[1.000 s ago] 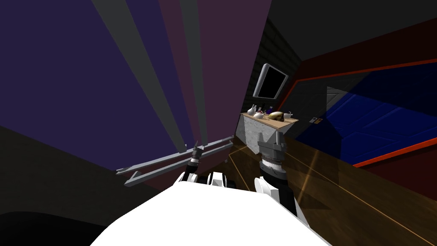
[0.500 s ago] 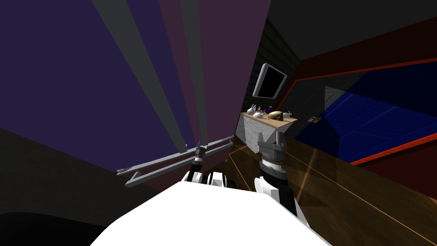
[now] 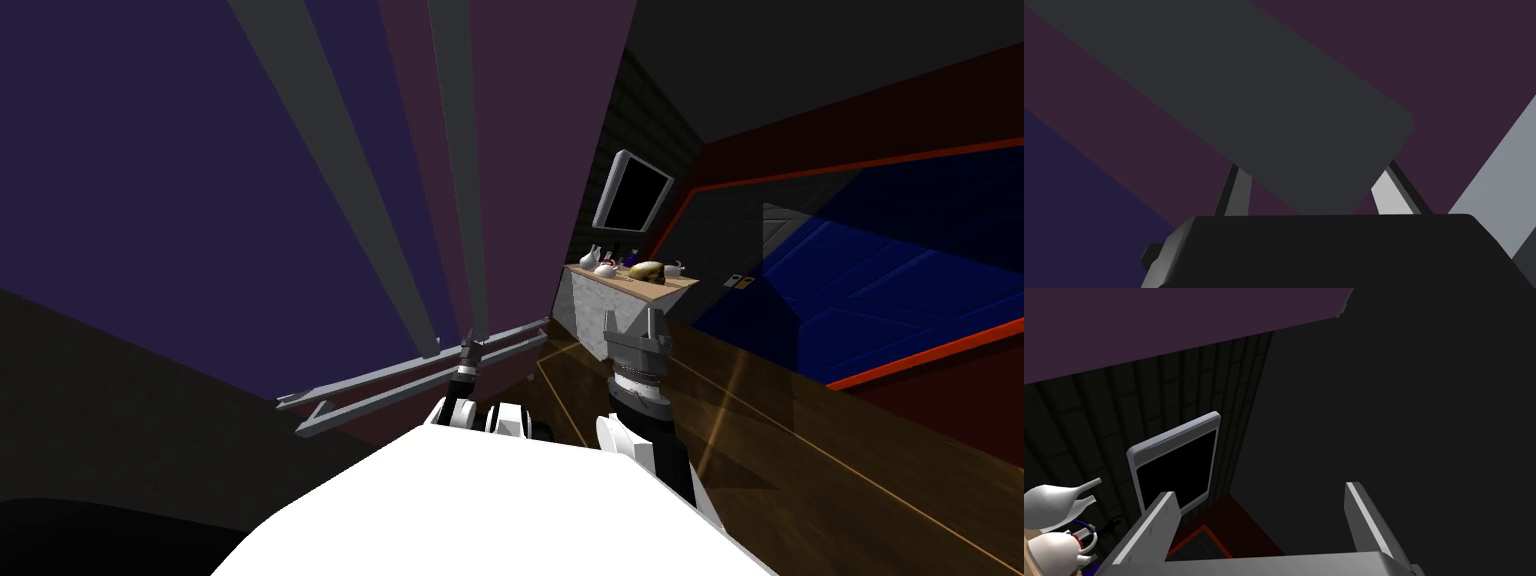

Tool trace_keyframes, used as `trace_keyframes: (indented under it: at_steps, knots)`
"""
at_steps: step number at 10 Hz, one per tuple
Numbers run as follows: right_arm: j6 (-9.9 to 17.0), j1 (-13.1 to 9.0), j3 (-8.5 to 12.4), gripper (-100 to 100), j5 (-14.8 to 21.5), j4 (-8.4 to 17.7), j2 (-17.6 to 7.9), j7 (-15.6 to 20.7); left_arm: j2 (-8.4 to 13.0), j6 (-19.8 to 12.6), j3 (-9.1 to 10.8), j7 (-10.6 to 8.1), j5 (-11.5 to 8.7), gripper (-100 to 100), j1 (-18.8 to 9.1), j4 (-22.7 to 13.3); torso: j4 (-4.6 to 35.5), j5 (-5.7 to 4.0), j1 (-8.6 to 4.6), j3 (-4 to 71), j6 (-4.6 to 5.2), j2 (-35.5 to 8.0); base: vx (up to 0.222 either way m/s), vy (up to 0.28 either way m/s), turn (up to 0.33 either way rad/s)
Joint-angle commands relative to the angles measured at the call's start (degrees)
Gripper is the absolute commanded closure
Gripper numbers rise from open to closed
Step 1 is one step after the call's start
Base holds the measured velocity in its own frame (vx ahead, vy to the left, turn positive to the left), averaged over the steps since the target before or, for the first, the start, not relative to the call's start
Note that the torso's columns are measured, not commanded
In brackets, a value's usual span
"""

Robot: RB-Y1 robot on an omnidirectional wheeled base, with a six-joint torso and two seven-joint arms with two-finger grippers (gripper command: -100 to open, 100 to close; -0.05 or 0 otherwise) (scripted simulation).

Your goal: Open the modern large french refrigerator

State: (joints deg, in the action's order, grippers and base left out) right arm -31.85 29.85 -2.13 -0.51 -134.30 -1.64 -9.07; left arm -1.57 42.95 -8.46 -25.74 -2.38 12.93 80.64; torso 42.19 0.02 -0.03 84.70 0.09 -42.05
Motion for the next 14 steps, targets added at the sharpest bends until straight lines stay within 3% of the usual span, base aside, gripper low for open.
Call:
trace_keyframes:
  at_steps: [1,2,4,11,12,14]
  knots:
    - [0.00,0.00,0.00,0,0.00,0.00,0.00,0.00,0.02,1.14,-0.05,-0.11,0.03,100,0.26,-0.46,-0.05,0.02,-0.03,-0.06,-0.03,-0.07,-0.008,-0.003,-0.001]
    - [0.00,0.00,0.00,0,0.00,0.00,0.00,0.00,-0.18,0.95,1.35,0.91,-1.12,100,0.96,0.51,0.01,0.00,0.02,-0.06,-0.05,-0.08,-0.032,-0.208,0.231]
    - [0.00,0.00,-0.02,0,0.00,0.00,0.03,0.00,-0.28,0.71,2.07,1.42,-1.70,100,1.28,1.03,0.09,-0.16,-0.62,-0.27,0.05,-0.44,-0.041,-0.265,0.175]
    - [0.00,0.00,-0.03,0,0.00,0.00,0.03,0.00,-0.95,-0.97,7.12,5.00,-5.77,100,3.53,4.61,0.20,-0.17,-0.41,-0.08,0.19,-0.21,-0.074,-0.310,0.178]
    - [0.00,0.00,-0.03,0,0.00,0.00,0.03,0.00,-0.96,-0.84,6.89,4.74,-5.46,100,3.46,3.87,0.23,-0.18,-0.33,-0.07,0.17,-0.17,-0.047,-0.146,0.070]
    - [-0.01,0.03,0.00,0,0.00,-0.01,0.01,0.00,2.67,1.75,4.97,4.02,-7.52,100,7.77,6.39,0.24,-0.10,0.32,0.14,-0.22,0.11,0.120,-0.181,0.352]
